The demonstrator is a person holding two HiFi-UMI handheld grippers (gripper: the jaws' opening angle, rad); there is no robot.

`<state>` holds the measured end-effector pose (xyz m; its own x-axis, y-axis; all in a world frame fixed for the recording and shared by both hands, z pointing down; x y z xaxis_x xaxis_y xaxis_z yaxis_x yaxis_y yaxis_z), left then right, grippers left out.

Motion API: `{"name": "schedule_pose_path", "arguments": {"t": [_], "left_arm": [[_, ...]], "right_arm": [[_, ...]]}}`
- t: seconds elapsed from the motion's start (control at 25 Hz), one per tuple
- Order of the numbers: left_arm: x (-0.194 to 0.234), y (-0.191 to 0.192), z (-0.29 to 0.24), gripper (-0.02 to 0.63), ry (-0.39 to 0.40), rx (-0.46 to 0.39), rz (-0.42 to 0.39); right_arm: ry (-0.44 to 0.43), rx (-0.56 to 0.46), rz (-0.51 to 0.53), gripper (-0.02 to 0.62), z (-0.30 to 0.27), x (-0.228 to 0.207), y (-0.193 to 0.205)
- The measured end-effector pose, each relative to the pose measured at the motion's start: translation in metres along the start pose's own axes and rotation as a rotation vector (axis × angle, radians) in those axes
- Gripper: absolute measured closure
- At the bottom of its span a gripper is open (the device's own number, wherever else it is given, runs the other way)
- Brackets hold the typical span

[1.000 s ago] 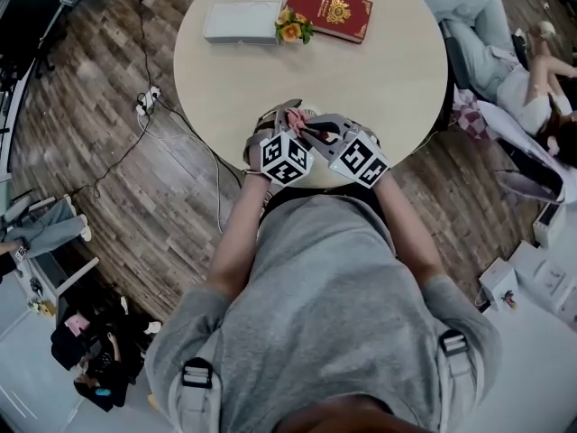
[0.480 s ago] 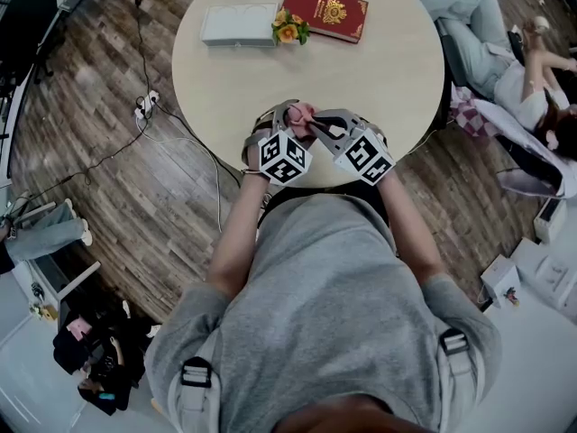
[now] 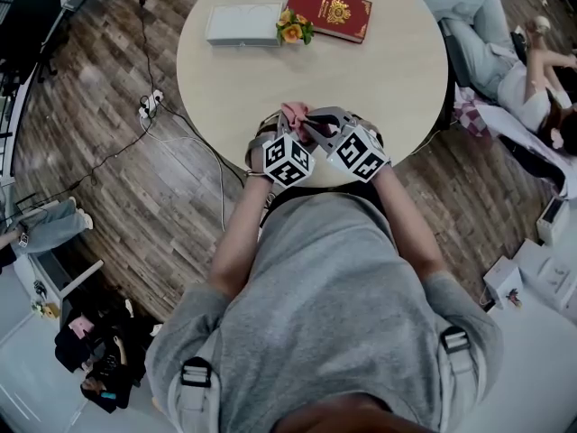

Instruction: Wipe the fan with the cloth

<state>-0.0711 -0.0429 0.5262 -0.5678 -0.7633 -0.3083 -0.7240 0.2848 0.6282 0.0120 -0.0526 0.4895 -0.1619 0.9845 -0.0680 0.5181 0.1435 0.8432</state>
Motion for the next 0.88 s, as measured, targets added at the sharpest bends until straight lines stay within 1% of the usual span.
{"name": "schedule_pose_path", "arguments": {"t": [0.2, 0.28, 0.44, 0.6, 0.76, 0.88], "left_arm": [[-0.001, -0.002, -0.001, 0.230, 0.018, -0.011, 0.007], [0.000, -0.003, -0.001, 0.230, 0.025, -0.019, 0.016], [0.007, -0.004, -0.002, 0.230, 0.021, -0.028, 0.032], [0.013, -0.003, -0.001, 0.230, 0.015, -0.040, 0.058], [0.022, 0.005, 0.002, 0.230, 0.020, -0.047, 0.125], [0.027, 0.008, 0.006, 0.230, 0.046, -0.073, 0.188]], "right_arm": [[-0.032, 0.011, -0.004, 0.568, -0.005, 0.006, -0.003], [-0.062, 0.014, -0.008, 0.568, -0.004, 0.008, -0.005], [-0.095, 0.021, 0.010, 0.568, -0.004, 0.012, -0.005], [-0.068, 0.013, 0.023, 0.568, 0.004, 0.011, -0.003], [-0.045, 0.036, 0.033, 0.568, 0.013, 0.011, 0.001], [-0.027, 0.006, 0.032, 0.568, 0.017, 0.009, 0.000]]}}
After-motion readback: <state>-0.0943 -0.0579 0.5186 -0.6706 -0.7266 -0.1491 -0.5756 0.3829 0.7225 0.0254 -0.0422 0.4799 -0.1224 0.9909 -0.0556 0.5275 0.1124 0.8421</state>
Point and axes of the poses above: the fingertips, and each gripper's own axes: z backward along the fingers, x to its left, y out of its underside, the point moved 9 cm from there along z, backward along the fingers, and after that the axes turned 10 degrees about -y, right-handed, at the moved point
